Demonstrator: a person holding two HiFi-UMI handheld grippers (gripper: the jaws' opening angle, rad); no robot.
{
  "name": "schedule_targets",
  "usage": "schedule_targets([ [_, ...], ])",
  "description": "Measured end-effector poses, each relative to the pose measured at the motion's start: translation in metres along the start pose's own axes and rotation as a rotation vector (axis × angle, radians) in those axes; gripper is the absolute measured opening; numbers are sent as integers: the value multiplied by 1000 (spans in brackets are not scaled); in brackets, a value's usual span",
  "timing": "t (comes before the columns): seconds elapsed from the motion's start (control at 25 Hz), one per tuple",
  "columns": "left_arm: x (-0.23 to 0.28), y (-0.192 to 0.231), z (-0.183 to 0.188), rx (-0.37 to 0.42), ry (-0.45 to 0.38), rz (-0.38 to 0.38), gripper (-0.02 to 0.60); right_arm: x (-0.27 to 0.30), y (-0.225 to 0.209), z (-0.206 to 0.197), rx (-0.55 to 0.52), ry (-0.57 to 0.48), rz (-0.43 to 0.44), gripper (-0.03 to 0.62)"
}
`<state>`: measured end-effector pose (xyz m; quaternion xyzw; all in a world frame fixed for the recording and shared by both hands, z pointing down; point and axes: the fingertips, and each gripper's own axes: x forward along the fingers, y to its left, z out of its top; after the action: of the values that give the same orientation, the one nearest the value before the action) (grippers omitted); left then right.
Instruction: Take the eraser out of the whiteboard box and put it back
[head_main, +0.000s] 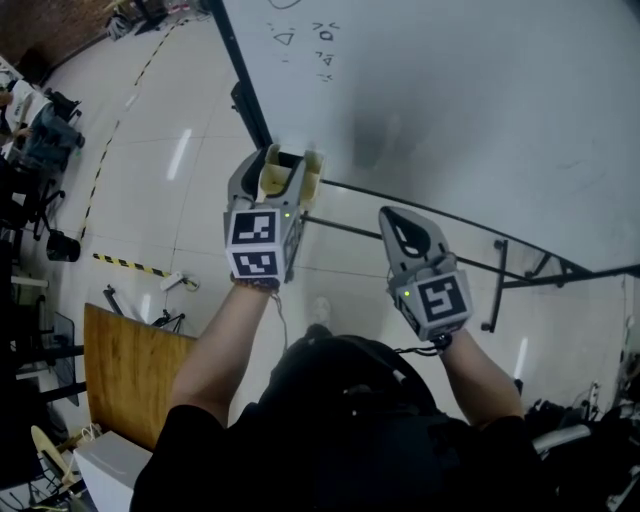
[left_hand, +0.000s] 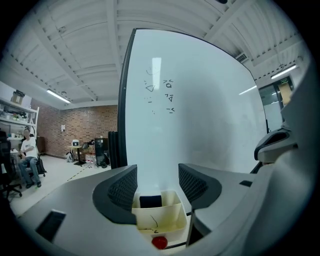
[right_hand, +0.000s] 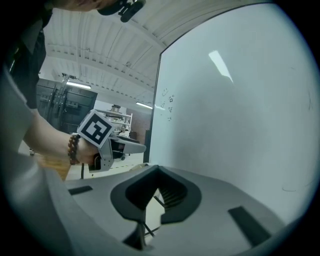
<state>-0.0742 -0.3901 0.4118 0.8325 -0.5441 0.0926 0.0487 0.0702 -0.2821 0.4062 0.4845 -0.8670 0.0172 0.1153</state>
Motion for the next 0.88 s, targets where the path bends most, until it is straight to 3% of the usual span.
schedule_targets([
  [0.88,-188,-98,16,2,-59,95,255,-164,69,10,-30,-101,109,26],
])
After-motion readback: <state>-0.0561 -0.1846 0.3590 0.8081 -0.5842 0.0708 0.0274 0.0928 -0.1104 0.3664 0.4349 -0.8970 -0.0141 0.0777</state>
